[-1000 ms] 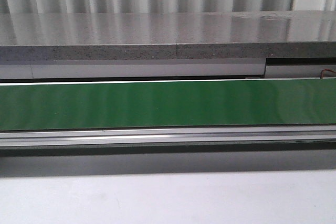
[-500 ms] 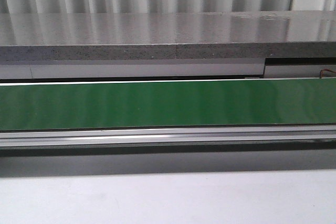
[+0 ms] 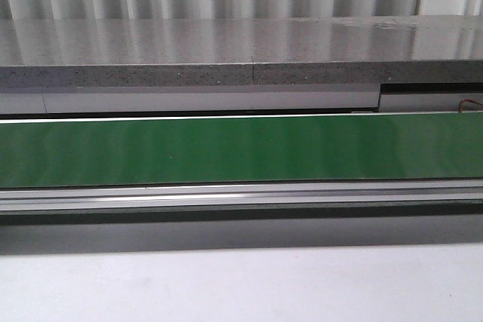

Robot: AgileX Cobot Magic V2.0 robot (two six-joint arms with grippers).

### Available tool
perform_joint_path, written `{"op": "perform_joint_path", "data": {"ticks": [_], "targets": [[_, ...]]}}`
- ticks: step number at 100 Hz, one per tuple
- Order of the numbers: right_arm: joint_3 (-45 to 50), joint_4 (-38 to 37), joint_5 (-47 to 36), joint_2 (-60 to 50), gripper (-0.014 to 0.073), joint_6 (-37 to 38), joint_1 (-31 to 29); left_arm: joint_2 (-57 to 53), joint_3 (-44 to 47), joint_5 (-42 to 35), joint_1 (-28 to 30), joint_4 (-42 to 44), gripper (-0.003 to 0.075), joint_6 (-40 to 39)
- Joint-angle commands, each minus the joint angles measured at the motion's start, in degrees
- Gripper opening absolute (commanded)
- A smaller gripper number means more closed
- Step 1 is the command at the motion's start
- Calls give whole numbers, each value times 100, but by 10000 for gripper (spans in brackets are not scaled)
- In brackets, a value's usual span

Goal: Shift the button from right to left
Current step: 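Lift the button out of the bin toward the conveyor belt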

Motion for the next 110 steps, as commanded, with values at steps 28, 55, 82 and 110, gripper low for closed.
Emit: {"op": "perform_joint_path", "data": {"ticks": [28,55,82,110], "targets": [[-132,230,35,-518,195,-62,-19,-194,140,-490,-36,-36,-20,-30],[-137,487,192,-1371,195,-57,0,-194,140,-490,-36,-36,-20,-30],[-137,748,511,-2085,195,-57,218,-194,140,-490,-36,-36,-20,-30],[-132,705,897,-2326,195,100,1061,-194,140,-490,-36,-36,-20,-30]]}}
